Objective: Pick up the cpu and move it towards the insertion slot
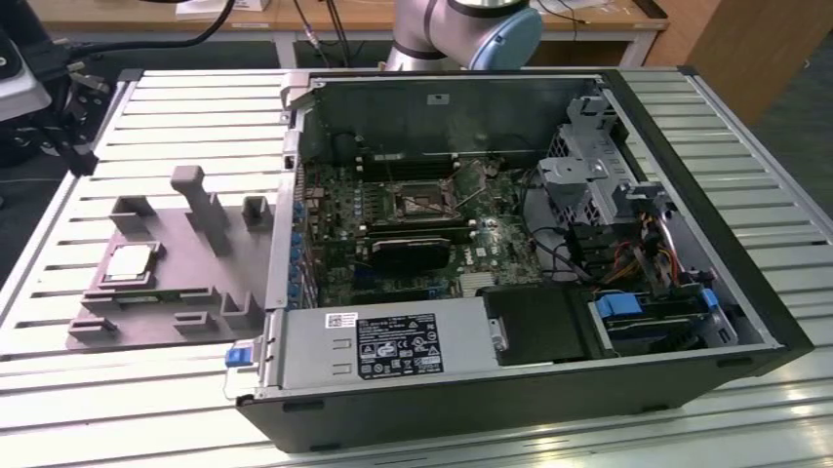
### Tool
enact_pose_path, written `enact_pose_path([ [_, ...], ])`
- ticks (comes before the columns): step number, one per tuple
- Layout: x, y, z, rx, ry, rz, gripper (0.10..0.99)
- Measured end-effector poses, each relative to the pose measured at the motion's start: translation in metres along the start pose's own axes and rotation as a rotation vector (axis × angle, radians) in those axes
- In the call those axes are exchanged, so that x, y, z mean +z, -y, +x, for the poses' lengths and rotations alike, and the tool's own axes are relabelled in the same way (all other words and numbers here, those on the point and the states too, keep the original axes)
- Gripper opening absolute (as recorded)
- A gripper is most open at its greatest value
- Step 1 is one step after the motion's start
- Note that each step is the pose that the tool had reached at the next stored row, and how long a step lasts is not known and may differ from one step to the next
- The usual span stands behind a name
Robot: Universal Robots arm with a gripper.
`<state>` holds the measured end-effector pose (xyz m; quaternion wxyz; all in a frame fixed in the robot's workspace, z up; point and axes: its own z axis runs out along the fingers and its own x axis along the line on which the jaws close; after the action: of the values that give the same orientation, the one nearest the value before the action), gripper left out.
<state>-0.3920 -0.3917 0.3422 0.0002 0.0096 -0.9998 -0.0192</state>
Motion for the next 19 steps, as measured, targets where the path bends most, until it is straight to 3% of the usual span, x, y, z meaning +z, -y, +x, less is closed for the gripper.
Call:
enact_pose_path([
  [19,0.0313,0.001,0.0076,0.0,0.003,0.0,0.102],
])
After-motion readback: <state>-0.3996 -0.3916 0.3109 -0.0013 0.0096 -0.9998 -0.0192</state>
